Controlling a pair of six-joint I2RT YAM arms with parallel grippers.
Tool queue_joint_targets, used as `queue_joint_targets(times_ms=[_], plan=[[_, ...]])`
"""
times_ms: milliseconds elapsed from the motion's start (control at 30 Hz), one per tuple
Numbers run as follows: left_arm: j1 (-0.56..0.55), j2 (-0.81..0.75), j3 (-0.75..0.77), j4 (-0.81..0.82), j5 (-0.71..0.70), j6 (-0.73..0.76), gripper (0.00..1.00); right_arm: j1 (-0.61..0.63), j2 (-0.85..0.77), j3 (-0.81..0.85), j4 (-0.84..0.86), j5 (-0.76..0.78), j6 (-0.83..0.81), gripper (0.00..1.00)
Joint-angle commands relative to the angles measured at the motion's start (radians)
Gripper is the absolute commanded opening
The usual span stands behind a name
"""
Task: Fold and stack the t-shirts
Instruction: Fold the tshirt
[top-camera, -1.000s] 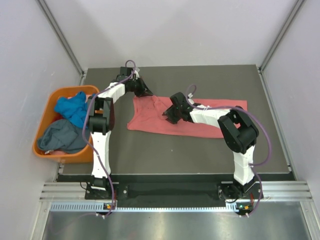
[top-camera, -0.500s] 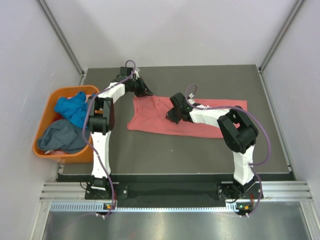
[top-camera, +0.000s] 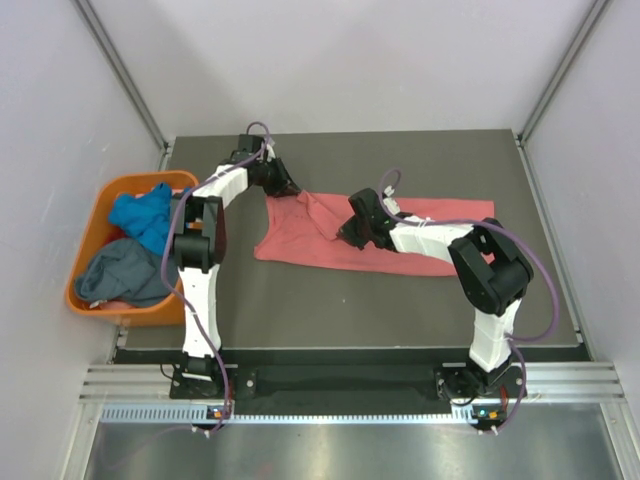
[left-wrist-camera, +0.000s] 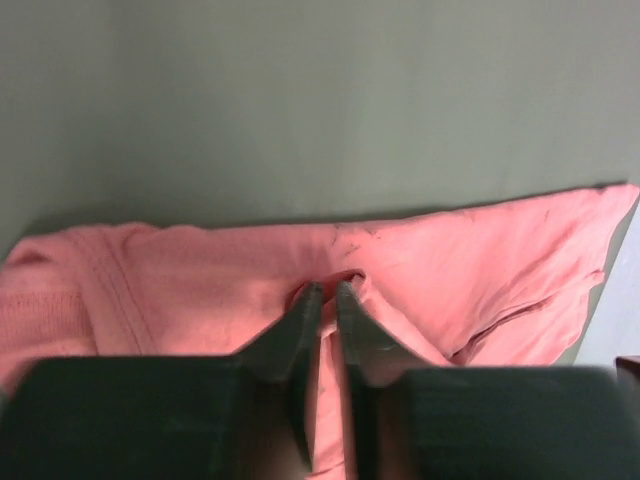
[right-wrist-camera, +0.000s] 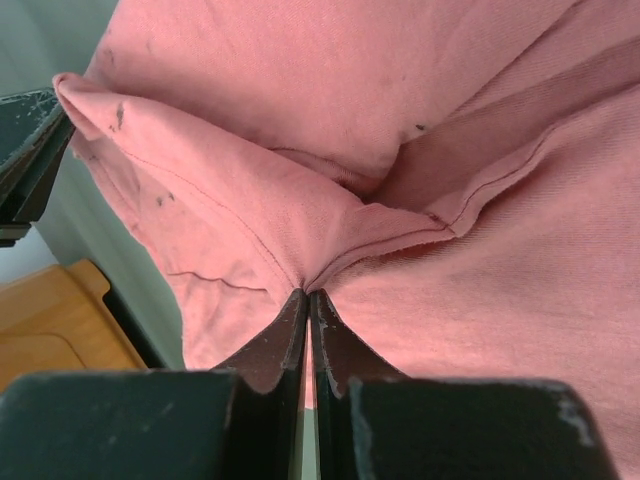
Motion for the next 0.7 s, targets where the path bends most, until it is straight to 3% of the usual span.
queue_joint_targets(times_ms=[0, 200, 467, 667], plan=[[-0.002, -0.096, -0.003, -0.045, -0.046, 0.062, 0.23, -0.006, -0.047, -0.013, 0.054, -0.008, -0.024, 0.0], [-0.003, -0.137, -0.026, -0.087, -0.094, 0.163, 0.31, -0.012, -0.049, -0.024, 0.067, -0.011, -0.028, 0.0], [0.001, -0.136, -0.049, -0.048, 0.031, 0.306, 0.32, -0.023, -0.052, -0.016, 0.073, -0.016, -0.038, 0.0], [0.0, -0.093, -0.021, -0.022, 0.115, 0.334, 0.32, -0.035, -0.047, -0.008, 0.076, -0.023, -0.043, 0.0]])
